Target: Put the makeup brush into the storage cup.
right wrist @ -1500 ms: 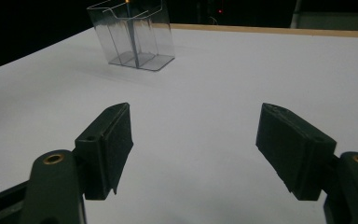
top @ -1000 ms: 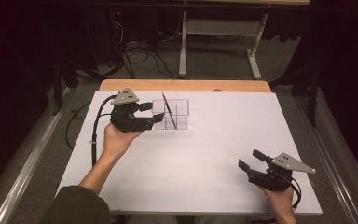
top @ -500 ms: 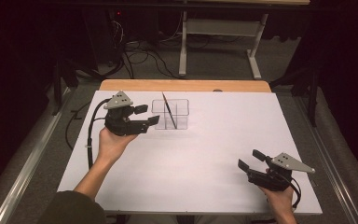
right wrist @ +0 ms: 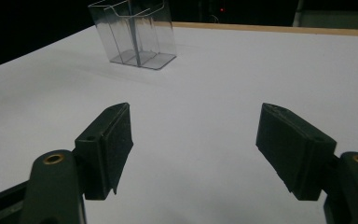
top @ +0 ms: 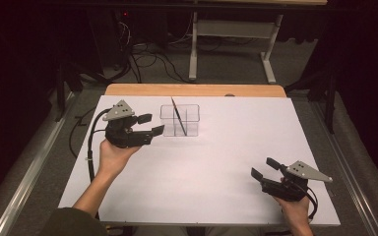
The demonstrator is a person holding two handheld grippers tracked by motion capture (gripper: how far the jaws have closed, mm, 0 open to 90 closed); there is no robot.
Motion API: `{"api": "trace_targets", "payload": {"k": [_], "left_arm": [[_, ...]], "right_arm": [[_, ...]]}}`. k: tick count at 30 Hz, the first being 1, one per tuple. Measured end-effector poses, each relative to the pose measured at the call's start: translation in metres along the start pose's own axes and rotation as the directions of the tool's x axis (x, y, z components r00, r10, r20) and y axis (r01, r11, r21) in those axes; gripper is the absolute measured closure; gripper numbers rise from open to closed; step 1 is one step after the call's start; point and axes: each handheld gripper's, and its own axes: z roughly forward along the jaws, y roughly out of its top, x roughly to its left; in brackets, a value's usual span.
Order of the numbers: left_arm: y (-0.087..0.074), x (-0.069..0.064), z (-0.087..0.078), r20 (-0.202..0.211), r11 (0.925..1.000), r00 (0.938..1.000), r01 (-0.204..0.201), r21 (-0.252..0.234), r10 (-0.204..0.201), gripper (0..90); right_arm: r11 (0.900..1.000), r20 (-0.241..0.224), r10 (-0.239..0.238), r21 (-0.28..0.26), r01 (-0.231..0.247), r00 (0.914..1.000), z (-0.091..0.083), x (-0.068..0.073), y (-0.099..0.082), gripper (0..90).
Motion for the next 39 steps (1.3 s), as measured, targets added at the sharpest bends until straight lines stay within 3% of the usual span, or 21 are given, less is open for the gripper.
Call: {"api": "trace_targets", "payload": {"k": [25,39], "left_arm": [[-0.019,0.005,-0.022,-0.028,0.9981,0.9985,0.045,-0.042,-0.047,37.7],[-0.027,0.008,-0.029,-0.043,0.9973,0.9971,0.061,-0.042,-0.063,37.3]], "right_arm": [[1.0,-0.003,-0.003,0.0,0.003,1.0,0.0,0.001,0.0,28.7],[1.0,-0.005,-0.005,0.0,0.005,1.0,0.0,0.001,0.0,28.7]]}}
